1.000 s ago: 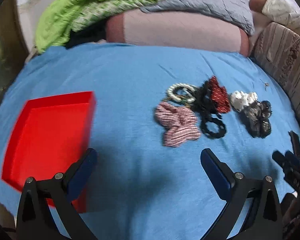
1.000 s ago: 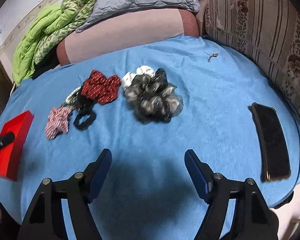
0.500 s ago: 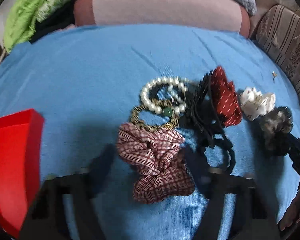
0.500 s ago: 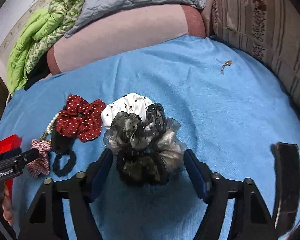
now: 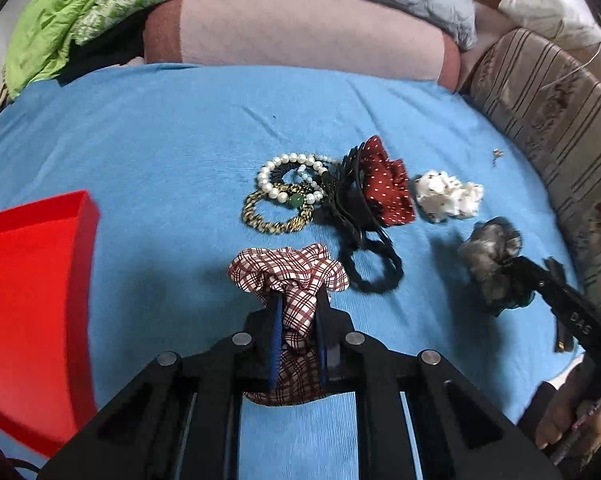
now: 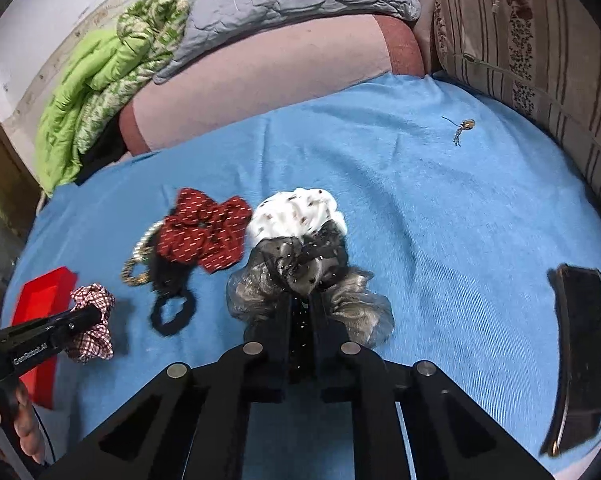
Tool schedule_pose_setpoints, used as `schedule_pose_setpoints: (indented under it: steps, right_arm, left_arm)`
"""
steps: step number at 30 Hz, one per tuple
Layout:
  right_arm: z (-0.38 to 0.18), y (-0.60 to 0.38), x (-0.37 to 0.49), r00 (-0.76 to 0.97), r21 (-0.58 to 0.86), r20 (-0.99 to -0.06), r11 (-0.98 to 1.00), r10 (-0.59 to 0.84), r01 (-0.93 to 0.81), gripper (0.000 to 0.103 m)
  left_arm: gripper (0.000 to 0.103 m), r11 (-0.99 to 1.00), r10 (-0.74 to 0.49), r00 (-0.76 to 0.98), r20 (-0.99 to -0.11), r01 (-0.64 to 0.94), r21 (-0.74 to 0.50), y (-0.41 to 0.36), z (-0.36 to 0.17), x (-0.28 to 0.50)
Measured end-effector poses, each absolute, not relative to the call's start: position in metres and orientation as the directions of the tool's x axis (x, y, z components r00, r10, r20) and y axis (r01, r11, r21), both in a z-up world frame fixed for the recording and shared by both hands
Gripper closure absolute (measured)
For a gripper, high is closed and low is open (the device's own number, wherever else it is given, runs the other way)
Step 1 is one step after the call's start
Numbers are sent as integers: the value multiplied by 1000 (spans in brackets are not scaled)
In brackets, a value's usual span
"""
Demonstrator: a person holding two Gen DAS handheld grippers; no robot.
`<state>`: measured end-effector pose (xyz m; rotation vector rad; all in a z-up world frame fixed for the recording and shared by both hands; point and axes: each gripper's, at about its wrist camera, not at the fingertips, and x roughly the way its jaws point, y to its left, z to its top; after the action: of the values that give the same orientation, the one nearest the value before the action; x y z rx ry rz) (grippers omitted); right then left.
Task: Organize jewelry
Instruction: 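Grasp the plaid scrunchie with the left tool while the right tool grasps the black sheer scrunchie, then carry both scrunchies into the red tray and open both tools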
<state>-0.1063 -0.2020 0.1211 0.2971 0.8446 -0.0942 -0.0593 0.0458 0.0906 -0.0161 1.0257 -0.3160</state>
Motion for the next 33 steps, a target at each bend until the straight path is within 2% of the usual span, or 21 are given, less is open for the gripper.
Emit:
schedule_pose_setpoints:
  steps: [10,17,24,33]
  right_arm:
    - [156,-139,-131,672,217,-729,975,128,50,94]
    - [168,-48,-102,601,252,-746,957,287,-144,94]
    - [160,47,-55,499,315,-763,911,411,-268,94]
    - [129,166,14,441,236,-797,886,412,-400,94]
  left_arm:
    - [90,982,-190,592,-783,117,-149,133,128,-98]
    - [90,989,-89,623,-777,-36,-143,222,129,-93]
    - [89,983,12,633,-774,-151,-108,303,123,-61]
    - [89,975,56,554,-831,-211,-75,361,78,14]
